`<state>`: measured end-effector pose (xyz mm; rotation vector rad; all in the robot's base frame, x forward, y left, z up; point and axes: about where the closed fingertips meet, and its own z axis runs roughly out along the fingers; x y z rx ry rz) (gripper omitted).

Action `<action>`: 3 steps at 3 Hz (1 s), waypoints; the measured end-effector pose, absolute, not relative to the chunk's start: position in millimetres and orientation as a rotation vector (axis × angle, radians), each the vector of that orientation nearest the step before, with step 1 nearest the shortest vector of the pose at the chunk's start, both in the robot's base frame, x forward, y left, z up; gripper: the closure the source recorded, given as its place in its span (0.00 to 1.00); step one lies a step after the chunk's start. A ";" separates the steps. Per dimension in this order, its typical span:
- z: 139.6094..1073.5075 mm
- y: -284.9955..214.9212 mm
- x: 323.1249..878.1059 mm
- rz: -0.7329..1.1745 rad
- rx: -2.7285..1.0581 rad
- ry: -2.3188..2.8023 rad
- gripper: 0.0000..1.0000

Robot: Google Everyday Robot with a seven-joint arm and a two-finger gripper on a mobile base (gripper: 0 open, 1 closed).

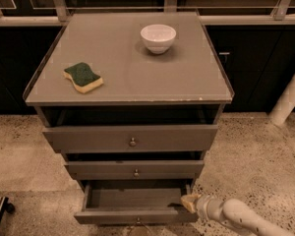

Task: Open bottom drawer

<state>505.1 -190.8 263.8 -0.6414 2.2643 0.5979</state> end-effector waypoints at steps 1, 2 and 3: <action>264.6 -192.3 505.6 0.596 -0.630 2.262 0.82; 264.5 -192.1 505.6 0.596 -0.630 2.263 0.59; 264.5 -192.1 505.6 0.596 -0.630 2.263 0.36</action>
Offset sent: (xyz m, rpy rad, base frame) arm 0.0010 -0.0028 0.0022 0.0026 -0.0059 -0.0125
